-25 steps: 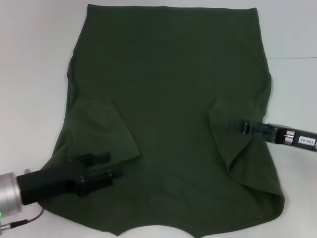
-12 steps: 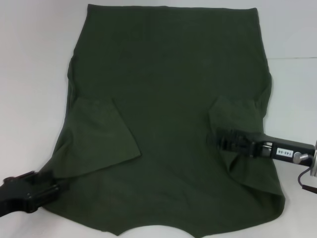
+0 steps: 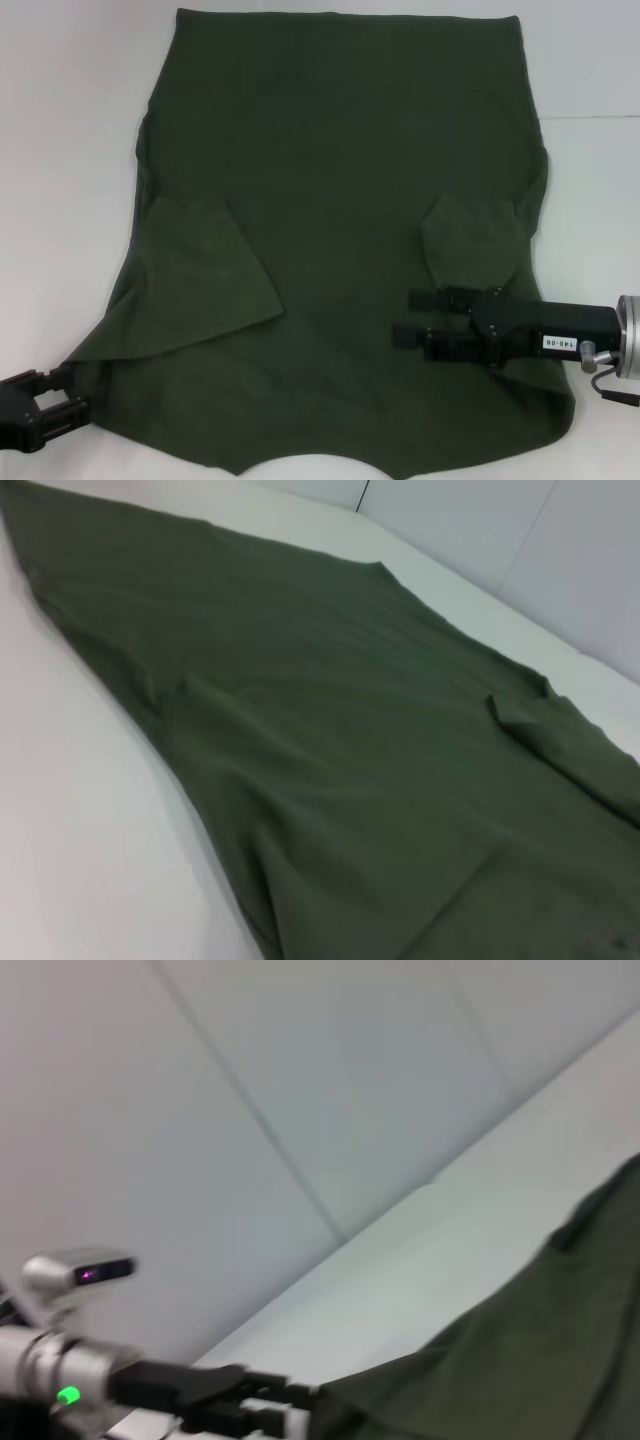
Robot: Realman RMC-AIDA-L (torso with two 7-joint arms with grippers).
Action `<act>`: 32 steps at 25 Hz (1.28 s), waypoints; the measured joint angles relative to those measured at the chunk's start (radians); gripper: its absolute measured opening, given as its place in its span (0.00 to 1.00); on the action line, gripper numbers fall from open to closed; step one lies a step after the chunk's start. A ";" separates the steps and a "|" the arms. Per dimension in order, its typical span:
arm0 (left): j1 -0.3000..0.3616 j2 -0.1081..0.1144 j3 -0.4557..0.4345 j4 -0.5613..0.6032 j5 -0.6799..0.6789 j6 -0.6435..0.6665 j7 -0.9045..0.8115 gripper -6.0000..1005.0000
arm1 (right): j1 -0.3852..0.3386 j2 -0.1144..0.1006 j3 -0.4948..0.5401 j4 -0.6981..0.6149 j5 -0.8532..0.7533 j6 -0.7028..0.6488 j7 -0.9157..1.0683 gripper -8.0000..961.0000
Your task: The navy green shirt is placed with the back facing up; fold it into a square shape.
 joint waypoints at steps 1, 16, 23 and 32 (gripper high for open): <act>0.000 -0.001 0.000 0.000 0.003 -0.001 -0.001 0.66 | 0.003 -0.003 -0.010 0.000 0.000 -0.012 -0.001 0.89; 0.000 0.002 -0.035 0.018 -0.003 -0.020 -0.001 0.66 | 0.027 -0.025 -0.008 -0.009 0.008 -0.020 0.038 0.87; -0.002 0.002 -0.033 0.015 0.009 -0.064 -0.001 0.66 | 0.030 -0.025 -0.004 -0.009 0.008 -0.011 0.041 0.87; -0.012 -0.003 -0.026 -0.006 0.044 -0.089 0.006 0.66 | 0.032 -0.025 0.011 -0.011 0.008 -0.004 0.050 0.86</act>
